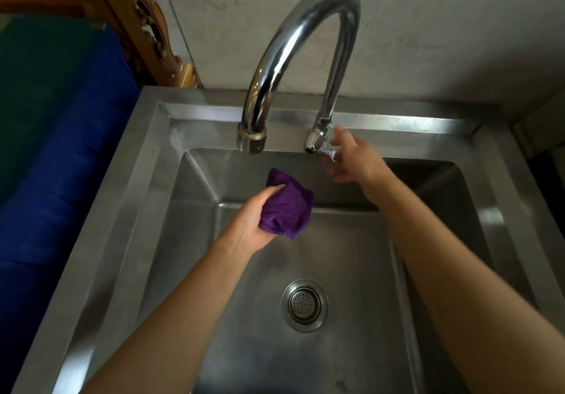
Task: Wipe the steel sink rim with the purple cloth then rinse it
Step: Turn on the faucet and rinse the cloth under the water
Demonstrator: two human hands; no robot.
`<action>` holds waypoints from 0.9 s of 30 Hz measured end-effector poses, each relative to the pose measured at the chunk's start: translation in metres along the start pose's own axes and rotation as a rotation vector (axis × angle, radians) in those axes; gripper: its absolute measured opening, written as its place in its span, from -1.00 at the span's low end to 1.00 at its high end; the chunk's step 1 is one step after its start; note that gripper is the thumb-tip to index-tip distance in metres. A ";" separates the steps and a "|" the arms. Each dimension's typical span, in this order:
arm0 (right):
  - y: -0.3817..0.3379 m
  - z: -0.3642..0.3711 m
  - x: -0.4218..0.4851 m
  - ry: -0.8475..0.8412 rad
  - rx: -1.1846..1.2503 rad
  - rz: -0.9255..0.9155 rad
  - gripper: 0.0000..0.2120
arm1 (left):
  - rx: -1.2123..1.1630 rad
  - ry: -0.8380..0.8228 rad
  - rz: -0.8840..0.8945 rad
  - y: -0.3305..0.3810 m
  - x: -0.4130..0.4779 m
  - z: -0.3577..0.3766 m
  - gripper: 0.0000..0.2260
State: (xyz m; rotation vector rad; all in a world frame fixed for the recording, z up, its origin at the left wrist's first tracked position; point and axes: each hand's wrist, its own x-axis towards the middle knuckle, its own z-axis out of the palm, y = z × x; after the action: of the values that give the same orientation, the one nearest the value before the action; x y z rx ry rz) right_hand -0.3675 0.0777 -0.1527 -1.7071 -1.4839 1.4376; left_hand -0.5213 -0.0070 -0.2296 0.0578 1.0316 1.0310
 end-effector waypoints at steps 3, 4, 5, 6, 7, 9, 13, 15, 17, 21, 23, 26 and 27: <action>-0.023 0.008 0.013 -0.102 -0.244 0.032 -0.57 | 0.053 0.019 0.042 0.002 -0.002 -0.002 -0.66; -0.026 0.012 0.018 -0.097 -0.283 0.051 -0.60 | 0.078 0.023 0.055 0.001 -0.001 -0.004 -0.51; -0.027 0.014 0.020 -0.102 -0.285 0.076 -0.63 | 0.095 0.015 0.065 0.000 0.000 -0.005 -0.41; -0.028 0.016 0.022 -0.115 -0.257 0.107 -0.64 | 0.094 0.001 0.070 0.001 0.000 -0.006 -0.36; -0.028 0.017 0.023 -0.124 -0.228 0.126 -0.65 | 0.082 0.000 0.078 0.001 0.000 -0.006 -0.33; -0.029 0.019 0.025 -0.120 -0.230 0.125 -0.67 | 0.035 0.013 0.089 0.004 -0.002 -0.005 -0.33; -0.034 0.023 0.025 -0.084 -0.343 0.090 -0.68 | 0.101 0.117 0.166 0.008 -0.005 0.002 -0.51; -0.036 0.023 0.024 -0.087 -0.367 0.096 -0.69 | 0.117 0.146 0.193 0.009 -0.005 0.003 -0.47; -0.036 0.024 0.024 -0.082 -0.371 0.093 -0.73 | 0.101 0.154 0.208 0.009 -0.007 0.002 -0.43; -0.039 0.028 0.026 -0.055 -0.354 0.111 -0.85 | 0.070 0.159 0.240 0.008 -0.011 -0.003 -0.43; -0.042 0.029 0.028 -0.062 -0.379 0.139 -0.85 | 0.078 0.164 0.258 0.008 -0.012 -0.006 -0.44; -0.046 0.030 0.031 -0.073 -0.470 0.114 -0.75 | 0.081 0.165 0.272 0.007 -0.014 -0.011 -0.45; -0.046 0.030 0.031 -0.079 -0.488 0.096 -0.71 | 0.084 0.166 0.276 0.007 -0.015 -0.012 -0.46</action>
State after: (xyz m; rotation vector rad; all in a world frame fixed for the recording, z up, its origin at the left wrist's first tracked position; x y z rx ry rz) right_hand -0.4180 0.1123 -0.1367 -2.0427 -1.9392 1.2693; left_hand -0.5362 -0.0184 -0.2228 0.1900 1.2418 1.2580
